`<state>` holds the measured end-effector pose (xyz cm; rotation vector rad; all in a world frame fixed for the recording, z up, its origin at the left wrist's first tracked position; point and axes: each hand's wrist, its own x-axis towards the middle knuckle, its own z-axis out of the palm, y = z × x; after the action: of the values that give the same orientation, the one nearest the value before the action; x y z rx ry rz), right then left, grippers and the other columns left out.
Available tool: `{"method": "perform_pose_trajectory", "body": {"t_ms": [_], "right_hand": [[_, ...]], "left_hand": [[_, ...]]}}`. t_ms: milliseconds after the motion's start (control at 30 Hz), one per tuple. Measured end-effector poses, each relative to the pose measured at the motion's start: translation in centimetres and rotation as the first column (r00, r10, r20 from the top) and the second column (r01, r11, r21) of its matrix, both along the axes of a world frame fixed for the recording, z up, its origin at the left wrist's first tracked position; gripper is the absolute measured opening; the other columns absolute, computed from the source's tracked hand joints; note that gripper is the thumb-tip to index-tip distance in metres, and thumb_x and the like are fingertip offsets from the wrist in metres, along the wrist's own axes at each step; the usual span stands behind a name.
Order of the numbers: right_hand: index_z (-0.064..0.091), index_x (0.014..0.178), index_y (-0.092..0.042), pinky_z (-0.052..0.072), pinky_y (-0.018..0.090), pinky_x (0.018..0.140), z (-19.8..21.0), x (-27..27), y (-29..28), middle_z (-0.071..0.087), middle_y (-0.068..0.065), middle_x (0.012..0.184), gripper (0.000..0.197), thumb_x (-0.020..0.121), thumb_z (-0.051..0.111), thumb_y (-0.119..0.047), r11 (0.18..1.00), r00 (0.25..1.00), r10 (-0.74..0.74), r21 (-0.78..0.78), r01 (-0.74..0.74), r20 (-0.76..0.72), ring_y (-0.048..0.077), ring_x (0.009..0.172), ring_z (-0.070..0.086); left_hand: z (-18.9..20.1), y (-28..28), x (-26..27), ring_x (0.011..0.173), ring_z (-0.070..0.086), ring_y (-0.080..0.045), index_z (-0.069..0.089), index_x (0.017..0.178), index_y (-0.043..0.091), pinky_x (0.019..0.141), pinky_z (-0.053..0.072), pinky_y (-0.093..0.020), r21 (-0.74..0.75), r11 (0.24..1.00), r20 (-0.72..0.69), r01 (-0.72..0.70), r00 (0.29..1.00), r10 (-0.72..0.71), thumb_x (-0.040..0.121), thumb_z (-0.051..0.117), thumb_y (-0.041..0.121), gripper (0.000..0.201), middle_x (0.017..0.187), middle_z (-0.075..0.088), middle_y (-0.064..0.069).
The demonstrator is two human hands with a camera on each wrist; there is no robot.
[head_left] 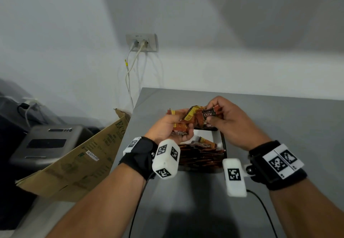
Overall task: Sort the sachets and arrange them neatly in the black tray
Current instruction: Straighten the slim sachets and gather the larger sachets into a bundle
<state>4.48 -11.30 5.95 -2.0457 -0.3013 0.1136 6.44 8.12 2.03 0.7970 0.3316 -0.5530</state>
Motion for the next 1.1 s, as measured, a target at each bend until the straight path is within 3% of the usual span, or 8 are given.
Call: {"method": "perform_pose_trajectory", "body": {"t_ms": [233,333,433,500,600,867,1000,1100], "right_hand": [[0.058,0.088,-0.034,0.056,0.052,0.091,-0.3,-0.3,0.3,0.071,-0.004,0.102,0.033,0.095,0.060,-0.002,0.997,0.998,0.062,-0.040,-0.062,-0.004,0.021,0.098,0.069],[0.059,0.089,-0.027,0.057,0.041,0.094,-0.5,-0.5,0.6,0.070,-0.009,0.106,0.032,0.094,0.059,0.005,0.997,0.997,0.073,-0.011,-0.073,-0.023,0.010,0.099,0.070],[0.063,0.090,-0.031,0.055,0.048,0.098,-1.2,-0.1,0.2,0.072,-0.005,0.107,0.033,0.092,0.063,0.002,0.992,0.995,-0.062,0.109,0.071,-0.080,0.016,0.100,0.071],[0.066,0.099,-0.026,0.049,0.058,0.102,-1.5,0.4,0.1,0.074,0.007,0.105,0.027,0.091,0.063,0.000,0.887,0.955,-0.170,0.386,0.255,-0.242,0.033,0.101,0.070],[0.059,0.123,0.003,0.049,0.053,0.103,-1.5,0.9,1.1,0.071,0.023,0.114,0.029,0.095,0.053,0.009,0.705,0.891,-0.075,0.609,0.365,-0.447,0.040,0.110,0.066],[0.048,0.115,-0.013,0.054,0.028,0.075,-1.4,1.2,3.0,0.063,0.008,0.104,0.026,0.096,0.058,0.002,0.860,0.880,-0.216,0.344,0.376,-0.422,0.016,0.088,0.063],[0.054,0.114,-0.016,0.054,0.042,0.097,-1.5,1.2,1.9,0.069,0.006,0.108,0.023,0.096,0.059,-0.002,0.876,0.893,-0.195,0.338,0.345,-0.405,0.023,0.101,0.067],[0.062,0.099,-0.015,0.050,0.046,0.102,-1.5,0.9,1.7,0.071,0.010,0.099,0.021,0.097,0.055,0.005,0.813,0.890,-0.147,0.460,0.357,-0.431,0.029,0.101,0.065]], "left_hand": [[-0.1,0.8,0.1,0.063,0.064,-0.023,0.061,0.104,0.007,0.055,0.056,-0.029,0.144,0.977,-0.077,0.154,0.987,-0.144,0.089,0.045,0.003,0.023,0.085,0.065,-0.018],[-0.4,0.9,0.1,0.064,0.062,-0.025,0.059,0.106,0.009,0.056,0.055,-0.030,0.104,0.993,-0.054,0.048,0.998,-0.043,0.067,0.054,-0.009,0.043,0.094,0.064,-0.021],[-0.6,1.2,0.6,0.080,0.068,-0.029,0.059,0.114,0.012,0.062,0.054,-0.034,0.149,0.982,0.092,-0.120,0.990,0.107,0.077,0.056,-0.019,0.048,0.105,0.067,-0.020],[-0.4,1.4,0.7,0.084,0.071,-0.028,0.058,0.118,0.012,0.063,0.055,-0.035,0.236,0.943,0.232,-0.235,0.956,0.180,0.084,0.056,-0.020,0.047,0.101,0.069,-0.016],[0.0,0.7,0.4,0.089,0.067,-0.029,0.060,0.112,0.016,0.065,0.057,-0.033,0.314,0.894,0.384,-0.318,0.904,0.187,0.085,0.058,-0.021,0.046,0.100,0.067,-0.016],[0.2,-0.5,-0.4,0.072,0.069,-0.022,0.058,0.117,0.011,0.058,0.057,-0.032,0.294,0.933,0.377,-0.206,0.922,0.085,0.091,0.049,-0.010,0.034,0.089,0.068,-0.014],[-0.5,0.3,-0.1,0.086,0.070,-0.029,0.058,0.122,0.010,0.082,0.060,-0.046,0.253,0.960,0.294,-0.121,0.955,0.044,0.089,0.044,-0.007,0.039,0.091,0.069,-0.017],[-0.7,-0.1,-0.3,0.098,0.068,-0.036,0.057,0.127,0.009,0.082,0.059,-0.046,0.248,0.965,0.301,-0.084,0.954,0.006,0.091,0.052,-0.013,0.043,0.106,0.068,-0.023]]}}
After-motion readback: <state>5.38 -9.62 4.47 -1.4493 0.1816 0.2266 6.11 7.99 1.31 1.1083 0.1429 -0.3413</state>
